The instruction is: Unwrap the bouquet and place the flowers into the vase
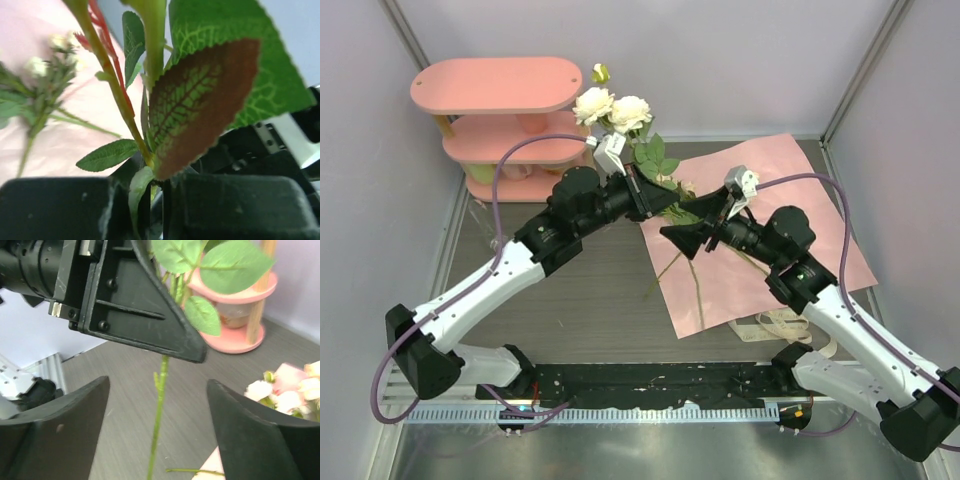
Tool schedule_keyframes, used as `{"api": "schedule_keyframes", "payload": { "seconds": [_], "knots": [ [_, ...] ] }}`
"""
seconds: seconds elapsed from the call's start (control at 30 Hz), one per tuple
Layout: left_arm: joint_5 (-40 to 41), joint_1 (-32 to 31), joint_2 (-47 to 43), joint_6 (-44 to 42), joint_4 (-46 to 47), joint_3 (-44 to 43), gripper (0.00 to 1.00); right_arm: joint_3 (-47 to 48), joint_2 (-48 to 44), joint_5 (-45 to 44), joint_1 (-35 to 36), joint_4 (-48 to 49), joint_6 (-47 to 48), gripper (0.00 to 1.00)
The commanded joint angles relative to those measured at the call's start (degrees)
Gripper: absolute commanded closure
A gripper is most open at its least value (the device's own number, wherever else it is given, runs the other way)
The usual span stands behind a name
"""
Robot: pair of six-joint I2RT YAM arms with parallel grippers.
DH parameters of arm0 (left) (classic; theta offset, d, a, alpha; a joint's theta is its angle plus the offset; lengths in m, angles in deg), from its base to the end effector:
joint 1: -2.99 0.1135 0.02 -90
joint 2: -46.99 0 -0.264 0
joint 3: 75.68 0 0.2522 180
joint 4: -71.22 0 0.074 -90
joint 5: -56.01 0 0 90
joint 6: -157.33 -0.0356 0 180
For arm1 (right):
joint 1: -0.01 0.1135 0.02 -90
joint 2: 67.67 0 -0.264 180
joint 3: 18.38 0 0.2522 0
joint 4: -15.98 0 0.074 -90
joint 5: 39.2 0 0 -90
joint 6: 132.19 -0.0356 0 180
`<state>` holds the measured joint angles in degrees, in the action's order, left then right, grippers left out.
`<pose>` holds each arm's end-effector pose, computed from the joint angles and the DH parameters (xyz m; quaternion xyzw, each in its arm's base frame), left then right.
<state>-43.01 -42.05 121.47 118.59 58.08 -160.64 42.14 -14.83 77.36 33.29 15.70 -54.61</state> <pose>0.2126 -0.2207 0.4087 0.0151 0.7230 -0.5507 0.4169 0.1714 0.1315 0.3712 -0.2860 0.6005 0.4236 0.6149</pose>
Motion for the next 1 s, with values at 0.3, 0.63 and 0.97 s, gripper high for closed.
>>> {"api": "schedule_keyframes", "payload": {
  "seconds": [0.3,0.63,0.97],
  "knots": [
    [41.9,2.3,-9.6,-34.4,-52.4,-35.3,1.00,4.2,-15.7,-30.9,0.2,-14.7,1.4,0.09],
    [67.4,2.9,2.8,-62.8,-43.9,-65.8,1.00,4.6,-9.8,-22.6,0.1,-15.7,0.4,0.08],
    [62.4,12.9,3.0,-65.0,-28.3,-57.2,1.00,3.4,-9.5,-24.2,0.2,-15.1,0.9,0.06]
  ]
}}
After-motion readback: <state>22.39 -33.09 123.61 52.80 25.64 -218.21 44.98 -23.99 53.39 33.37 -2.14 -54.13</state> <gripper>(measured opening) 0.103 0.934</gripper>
